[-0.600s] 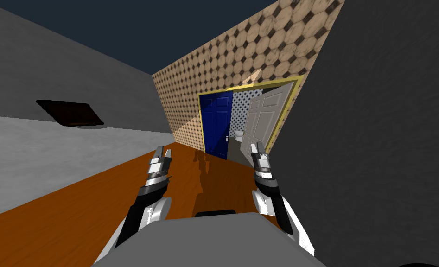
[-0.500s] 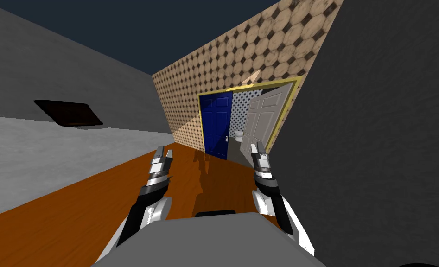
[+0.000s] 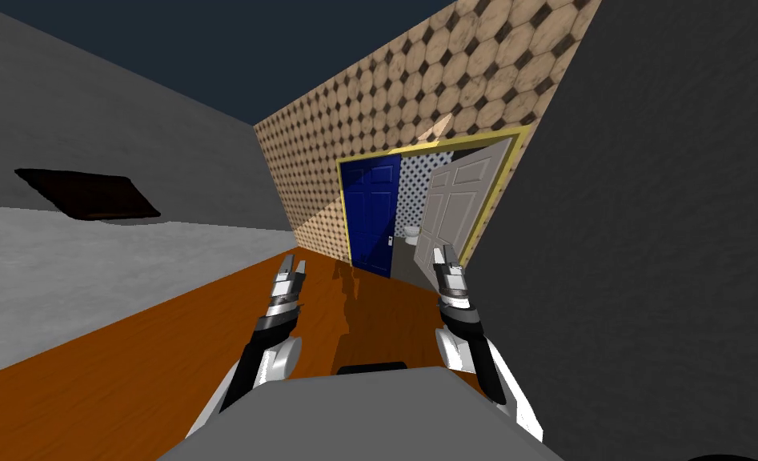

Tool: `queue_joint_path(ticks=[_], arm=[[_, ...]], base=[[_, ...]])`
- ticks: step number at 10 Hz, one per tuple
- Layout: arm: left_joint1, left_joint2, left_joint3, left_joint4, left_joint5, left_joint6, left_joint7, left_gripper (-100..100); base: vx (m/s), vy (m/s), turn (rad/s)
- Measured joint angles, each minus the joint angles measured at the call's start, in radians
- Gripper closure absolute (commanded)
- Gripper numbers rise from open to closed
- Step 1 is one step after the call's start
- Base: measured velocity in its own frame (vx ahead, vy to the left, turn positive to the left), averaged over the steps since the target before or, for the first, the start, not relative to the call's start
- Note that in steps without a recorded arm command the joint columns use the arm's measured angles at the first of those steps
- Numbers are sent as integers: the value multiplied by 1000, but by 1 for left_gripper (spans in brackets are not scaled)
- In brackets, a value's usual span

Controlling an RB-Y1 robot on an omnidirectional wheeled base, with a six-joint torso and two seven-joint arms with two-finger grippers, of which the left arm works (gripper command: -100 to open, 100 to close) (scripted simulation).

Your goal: Push the door open

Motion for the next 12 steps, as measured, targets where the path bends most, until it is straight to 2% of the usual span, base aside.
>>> queue_joint_path(ticks=[1, 2, 6, 12], arm=[[-3, 3, -7, 22, -1, -11, 2, -100], [-21, 11, -9, 48, -1, -11, 5, -100], [-47, 31, -24, 126, 0, -27, 19, -100], [-111, 55, -42, 266, 2, -51, 38, -100]], base=[[132, -39, -33], [122, -46, -35], [99, -35, -23], [95, -35, -27]])
